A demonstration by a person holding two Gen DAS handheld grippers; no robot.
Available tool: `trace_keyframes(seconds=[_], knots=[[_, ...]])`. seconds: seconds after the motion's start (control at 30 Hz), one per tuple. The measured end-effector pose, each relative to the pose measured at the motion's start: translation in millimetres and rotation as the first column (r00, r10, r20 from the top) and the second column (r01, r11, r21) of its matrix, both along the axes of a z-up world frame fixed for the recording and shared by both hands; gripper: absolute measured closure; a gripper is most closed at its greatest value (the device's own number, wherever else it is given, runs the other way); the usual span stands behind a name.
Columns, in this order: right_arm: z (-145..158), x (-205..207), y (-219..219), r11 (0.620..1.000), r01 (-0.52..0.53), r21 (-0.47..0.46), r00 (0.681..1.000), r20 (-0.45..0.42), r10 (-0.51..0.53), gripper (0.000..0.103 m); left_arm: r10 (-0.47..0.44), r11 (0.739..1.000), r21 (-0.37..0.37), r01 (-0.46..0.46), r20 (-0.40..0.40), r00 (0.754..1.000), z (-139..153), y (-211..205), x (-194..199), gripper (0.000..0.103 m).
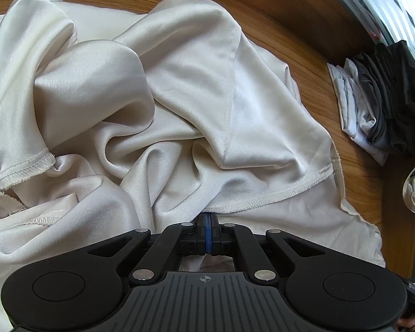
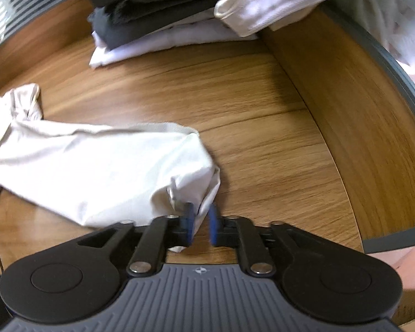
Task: Fold clothes
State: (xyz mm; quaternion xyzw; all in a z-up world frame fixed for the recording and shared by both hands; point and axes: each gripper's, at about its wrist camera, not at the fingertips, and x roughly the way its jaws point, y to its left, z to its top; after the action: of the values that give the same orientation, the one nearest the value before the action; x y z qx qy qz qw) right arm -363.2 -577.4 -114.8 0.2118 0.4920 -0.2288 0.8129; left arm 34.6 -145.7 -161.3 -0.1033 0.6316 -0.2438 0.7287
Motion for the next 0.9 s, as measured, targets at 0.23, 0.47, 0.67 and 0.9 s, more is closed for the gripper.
trace_keyframes(seconds=[0.23, 0.47, 0.67, 0.9], knots=[[-4.8, 13.5, 5.2, 0.999, -0.037, -0.015, 0.999, 0.002, 0.037, 0.081, 0.004, 1.000, -0.003, -0.004, -0.003, 1.000, 0.6, 1.7, 0.8, 0.098], [-6.6, 24.5, 10.4, 0.994, -0.083, -0.071, 0.996, -0.024, 0.081, 0.081, 0.018, 1.000, -0.009, -0.018, -0.003, 1.000, 1.2, 2.3, 0.6, 0.098], [-3.0, 29.6, 11.4, 0.988, -0.115, -0.104, 0.993, -0.028, 0.113, 0.077, 0.024, 1.000, -0.012, -0.024, -0.003, 1.000, 0.9, 3.4, -0.2, 0.098], [-10.3, 41.8, 12.4, 0.979, -0.179, -0.100, 0.983, -0.064, 0.173, 0.077, 0.027, 1.000, -0.012, -0.027, -0.001, 1.000, 2.2, 3.1, 0.5, 0.098]])
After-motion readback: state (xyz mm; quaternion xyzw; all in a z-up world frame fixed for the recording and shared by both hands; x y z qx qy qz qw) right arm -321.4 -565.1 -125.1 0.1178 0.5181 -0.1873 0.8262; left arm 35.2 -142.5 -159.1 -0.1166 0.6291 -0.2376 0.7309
